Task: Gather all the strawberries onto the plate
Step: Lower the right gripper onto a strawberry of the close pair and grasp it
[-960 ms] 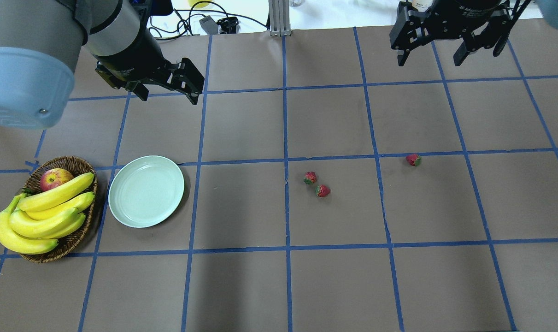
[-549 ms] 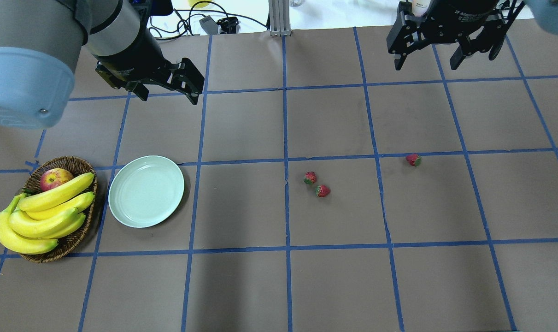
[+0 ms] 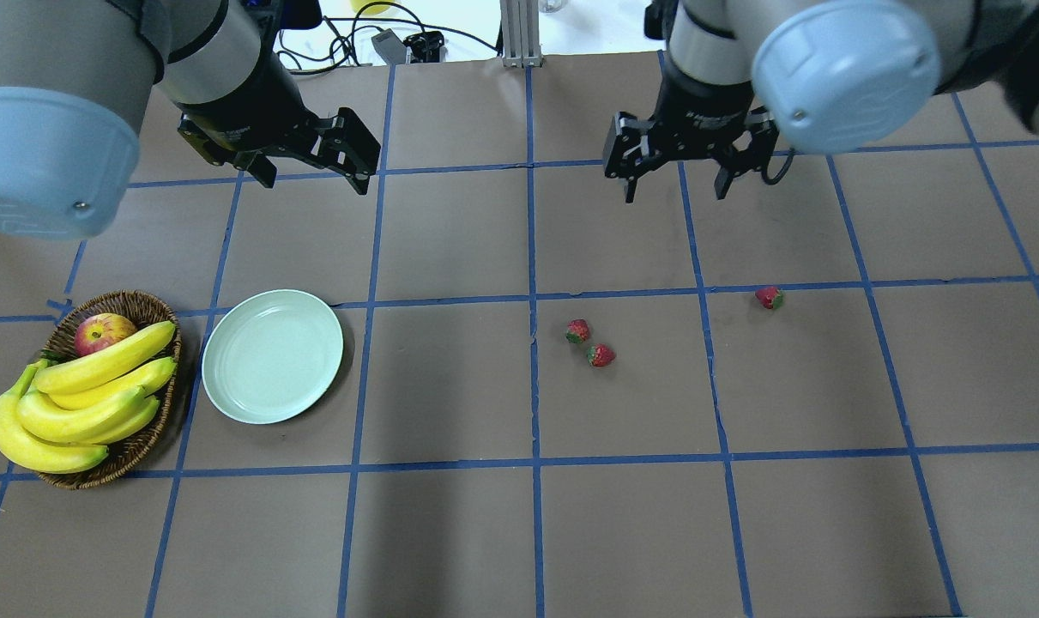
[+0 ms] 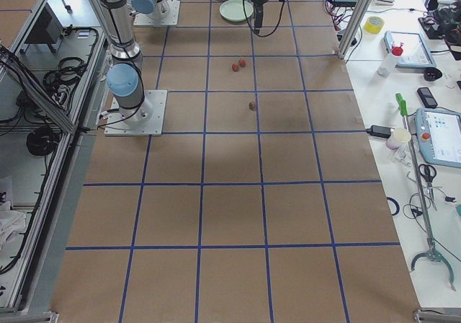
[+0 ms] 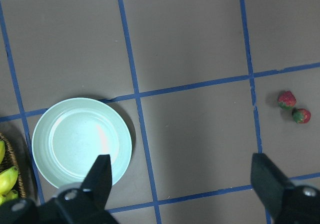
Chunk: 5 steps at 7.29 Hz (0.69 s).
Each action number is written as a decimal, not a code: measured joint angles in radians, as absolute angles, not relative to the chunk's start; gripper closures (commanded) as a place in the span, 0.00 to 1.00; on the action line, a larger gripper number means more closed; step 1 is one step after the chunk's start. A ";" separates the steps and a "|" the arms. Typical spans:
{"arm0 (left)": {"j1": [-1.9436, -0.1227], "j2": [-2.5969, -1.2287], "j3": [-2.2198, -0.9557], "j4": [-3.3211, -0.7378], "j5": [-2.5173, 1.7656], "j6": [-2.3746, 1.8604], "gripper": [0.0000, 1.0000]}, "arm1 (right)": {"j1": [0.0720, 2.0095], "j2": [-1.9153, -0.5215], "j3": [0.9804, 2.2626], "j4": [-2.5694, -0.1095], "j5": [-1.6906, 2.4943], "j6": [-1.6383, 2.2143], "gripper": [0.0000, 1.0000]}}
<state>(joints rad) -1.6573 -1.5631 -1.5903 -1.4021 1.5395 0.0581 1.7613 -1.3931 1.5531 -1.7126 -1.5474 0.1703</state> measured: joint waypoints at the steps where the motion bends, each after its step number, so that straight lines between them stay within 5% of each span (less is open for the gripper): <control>1: -1.657 -1.563 -1.590 -1.402 1.540 0.058 0.00 | 1.800 -1.370 1.640 -1.834 -1.530 0.188 0.00; 5: -1.658 -1.563 -1.590 -1.402 1.540 0.057 0.00 | 1.854 -1.238 1.837 -2.161 -1.501 0.230 0.03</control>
<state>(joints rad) -1.6576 -1.5631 -1.5898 -1.4021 1.5401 0.0573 1.8535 -1.2379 1.8374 -2.1609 -1.5012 0.2302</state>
